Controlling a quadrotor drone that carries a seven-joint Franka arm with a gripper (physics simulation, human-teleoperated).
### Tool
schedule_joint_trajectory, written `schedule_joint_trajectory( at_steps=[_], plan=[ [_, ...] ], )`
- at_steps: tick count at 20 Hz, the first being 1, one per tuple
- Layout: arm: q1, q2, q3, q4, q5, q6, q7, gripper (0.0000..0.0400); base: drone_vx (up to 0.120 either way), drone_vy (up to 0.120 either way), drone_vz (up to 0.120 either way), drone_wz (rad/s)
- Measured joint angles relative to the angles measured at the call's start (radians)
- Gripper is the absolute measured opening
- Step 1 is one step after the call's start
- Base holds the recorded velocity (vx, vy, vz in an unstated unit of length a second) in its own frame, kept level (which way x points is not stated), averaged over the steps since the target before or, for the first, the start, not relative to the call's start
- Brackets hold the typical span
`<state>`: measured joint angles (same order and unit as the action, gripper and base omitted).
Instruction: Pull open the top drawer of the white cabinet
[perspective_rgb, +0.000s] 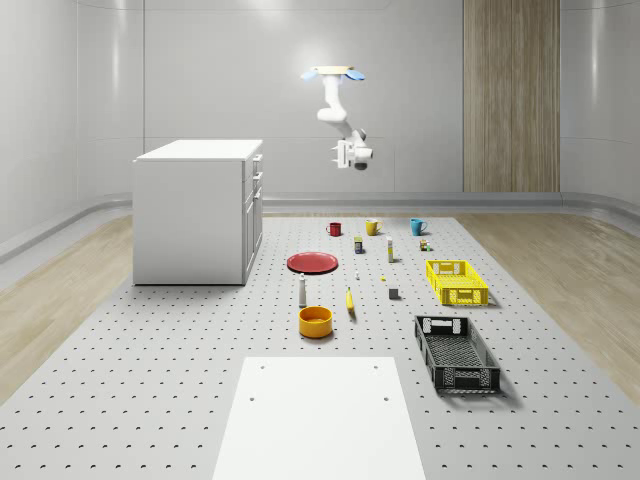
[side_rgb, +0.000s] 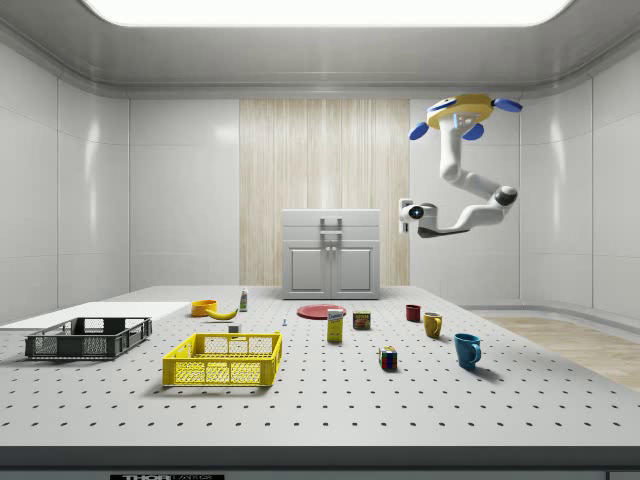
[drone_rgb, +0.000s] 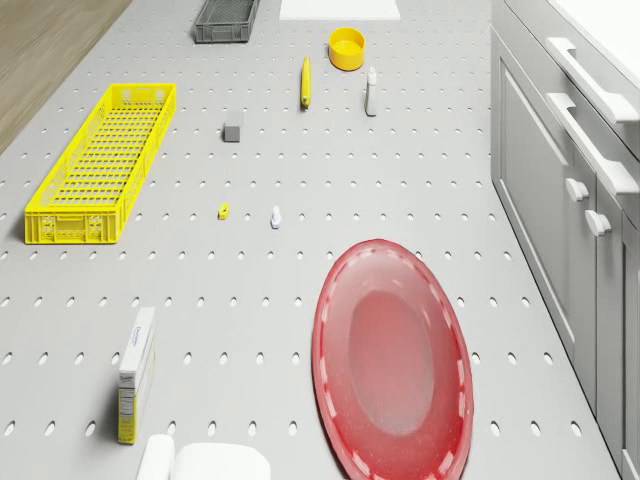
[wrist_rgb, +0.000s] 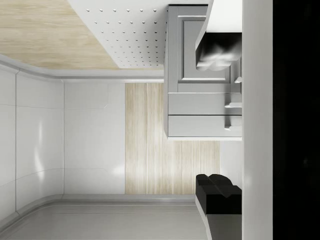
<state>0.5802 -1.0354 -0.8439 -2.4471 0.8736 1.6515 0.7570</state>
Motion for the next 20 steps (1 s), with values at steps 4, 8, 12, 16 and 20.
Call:
schedule_joint_trajectory(
  at_steps=[4, 8, 12, 16, 20],
  plan=[
    [0.013, -0.013, -0.004, -0.002, -0.010, 0.012, 0.008, 0.0305, 0.120, -0.120, 0.050, 0.000],
    [0.025, -0.025, -0.009, -0.003, -0.020, 0.023, 0.016, 0.0305, 0.120, -0.110, 0.060, 0.000],
    [0.036, -0.037, -0.012, -0.005, -0.029, 0.033, 0.024, 0.0305, 0.120, 0.000, 0.000, 0.000],
    [0.046, -0.048, -0.016, -0.006, -0.038, 0.043, 0.031, 0.0305, 0.120, -0.060, 0.000, 0.000],
    [0.056, -0.059, -0.019, -0.008, -0.046, 0.052, 0.038, 0.0305, 0.120, -0.070, 0.000, 0.000]
  ],
)
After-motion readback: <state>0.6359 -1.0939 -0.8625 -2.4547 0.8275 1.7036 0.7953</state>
